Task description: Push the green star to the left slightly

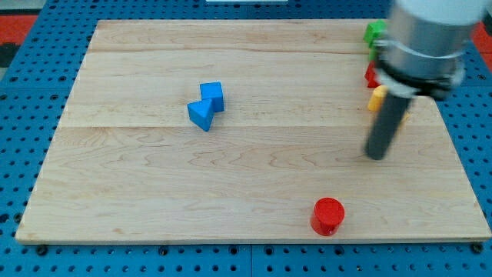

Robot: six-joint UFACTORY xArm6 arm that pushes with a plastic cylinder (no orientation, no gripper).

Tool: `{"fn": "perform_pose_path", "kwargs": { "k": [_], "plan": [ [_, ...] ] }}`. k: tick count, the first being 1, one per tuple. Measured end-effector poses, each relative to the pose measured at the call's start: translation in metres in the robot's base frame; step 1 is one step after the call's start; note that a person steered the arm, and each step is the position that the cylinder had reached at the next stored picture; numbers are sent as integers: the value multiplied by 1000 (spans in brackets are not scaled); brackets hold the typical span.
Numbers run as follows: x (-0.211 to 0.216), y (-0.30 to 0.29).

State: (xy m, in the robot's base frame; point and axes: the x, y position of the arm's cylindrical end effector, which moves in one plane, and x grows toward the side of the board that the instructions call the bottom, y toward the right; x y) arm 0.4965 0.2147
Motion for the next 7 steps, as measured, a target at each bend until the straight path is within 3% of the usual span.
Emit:
{"fn": "perform_pose_path", "kwargs": {
  "k": [1, 2, 4, 7],
  "plan": [
    [-11, 104],
    [-31, 131],
    [-49, 131],
    [-142, 128]
  ]
}}
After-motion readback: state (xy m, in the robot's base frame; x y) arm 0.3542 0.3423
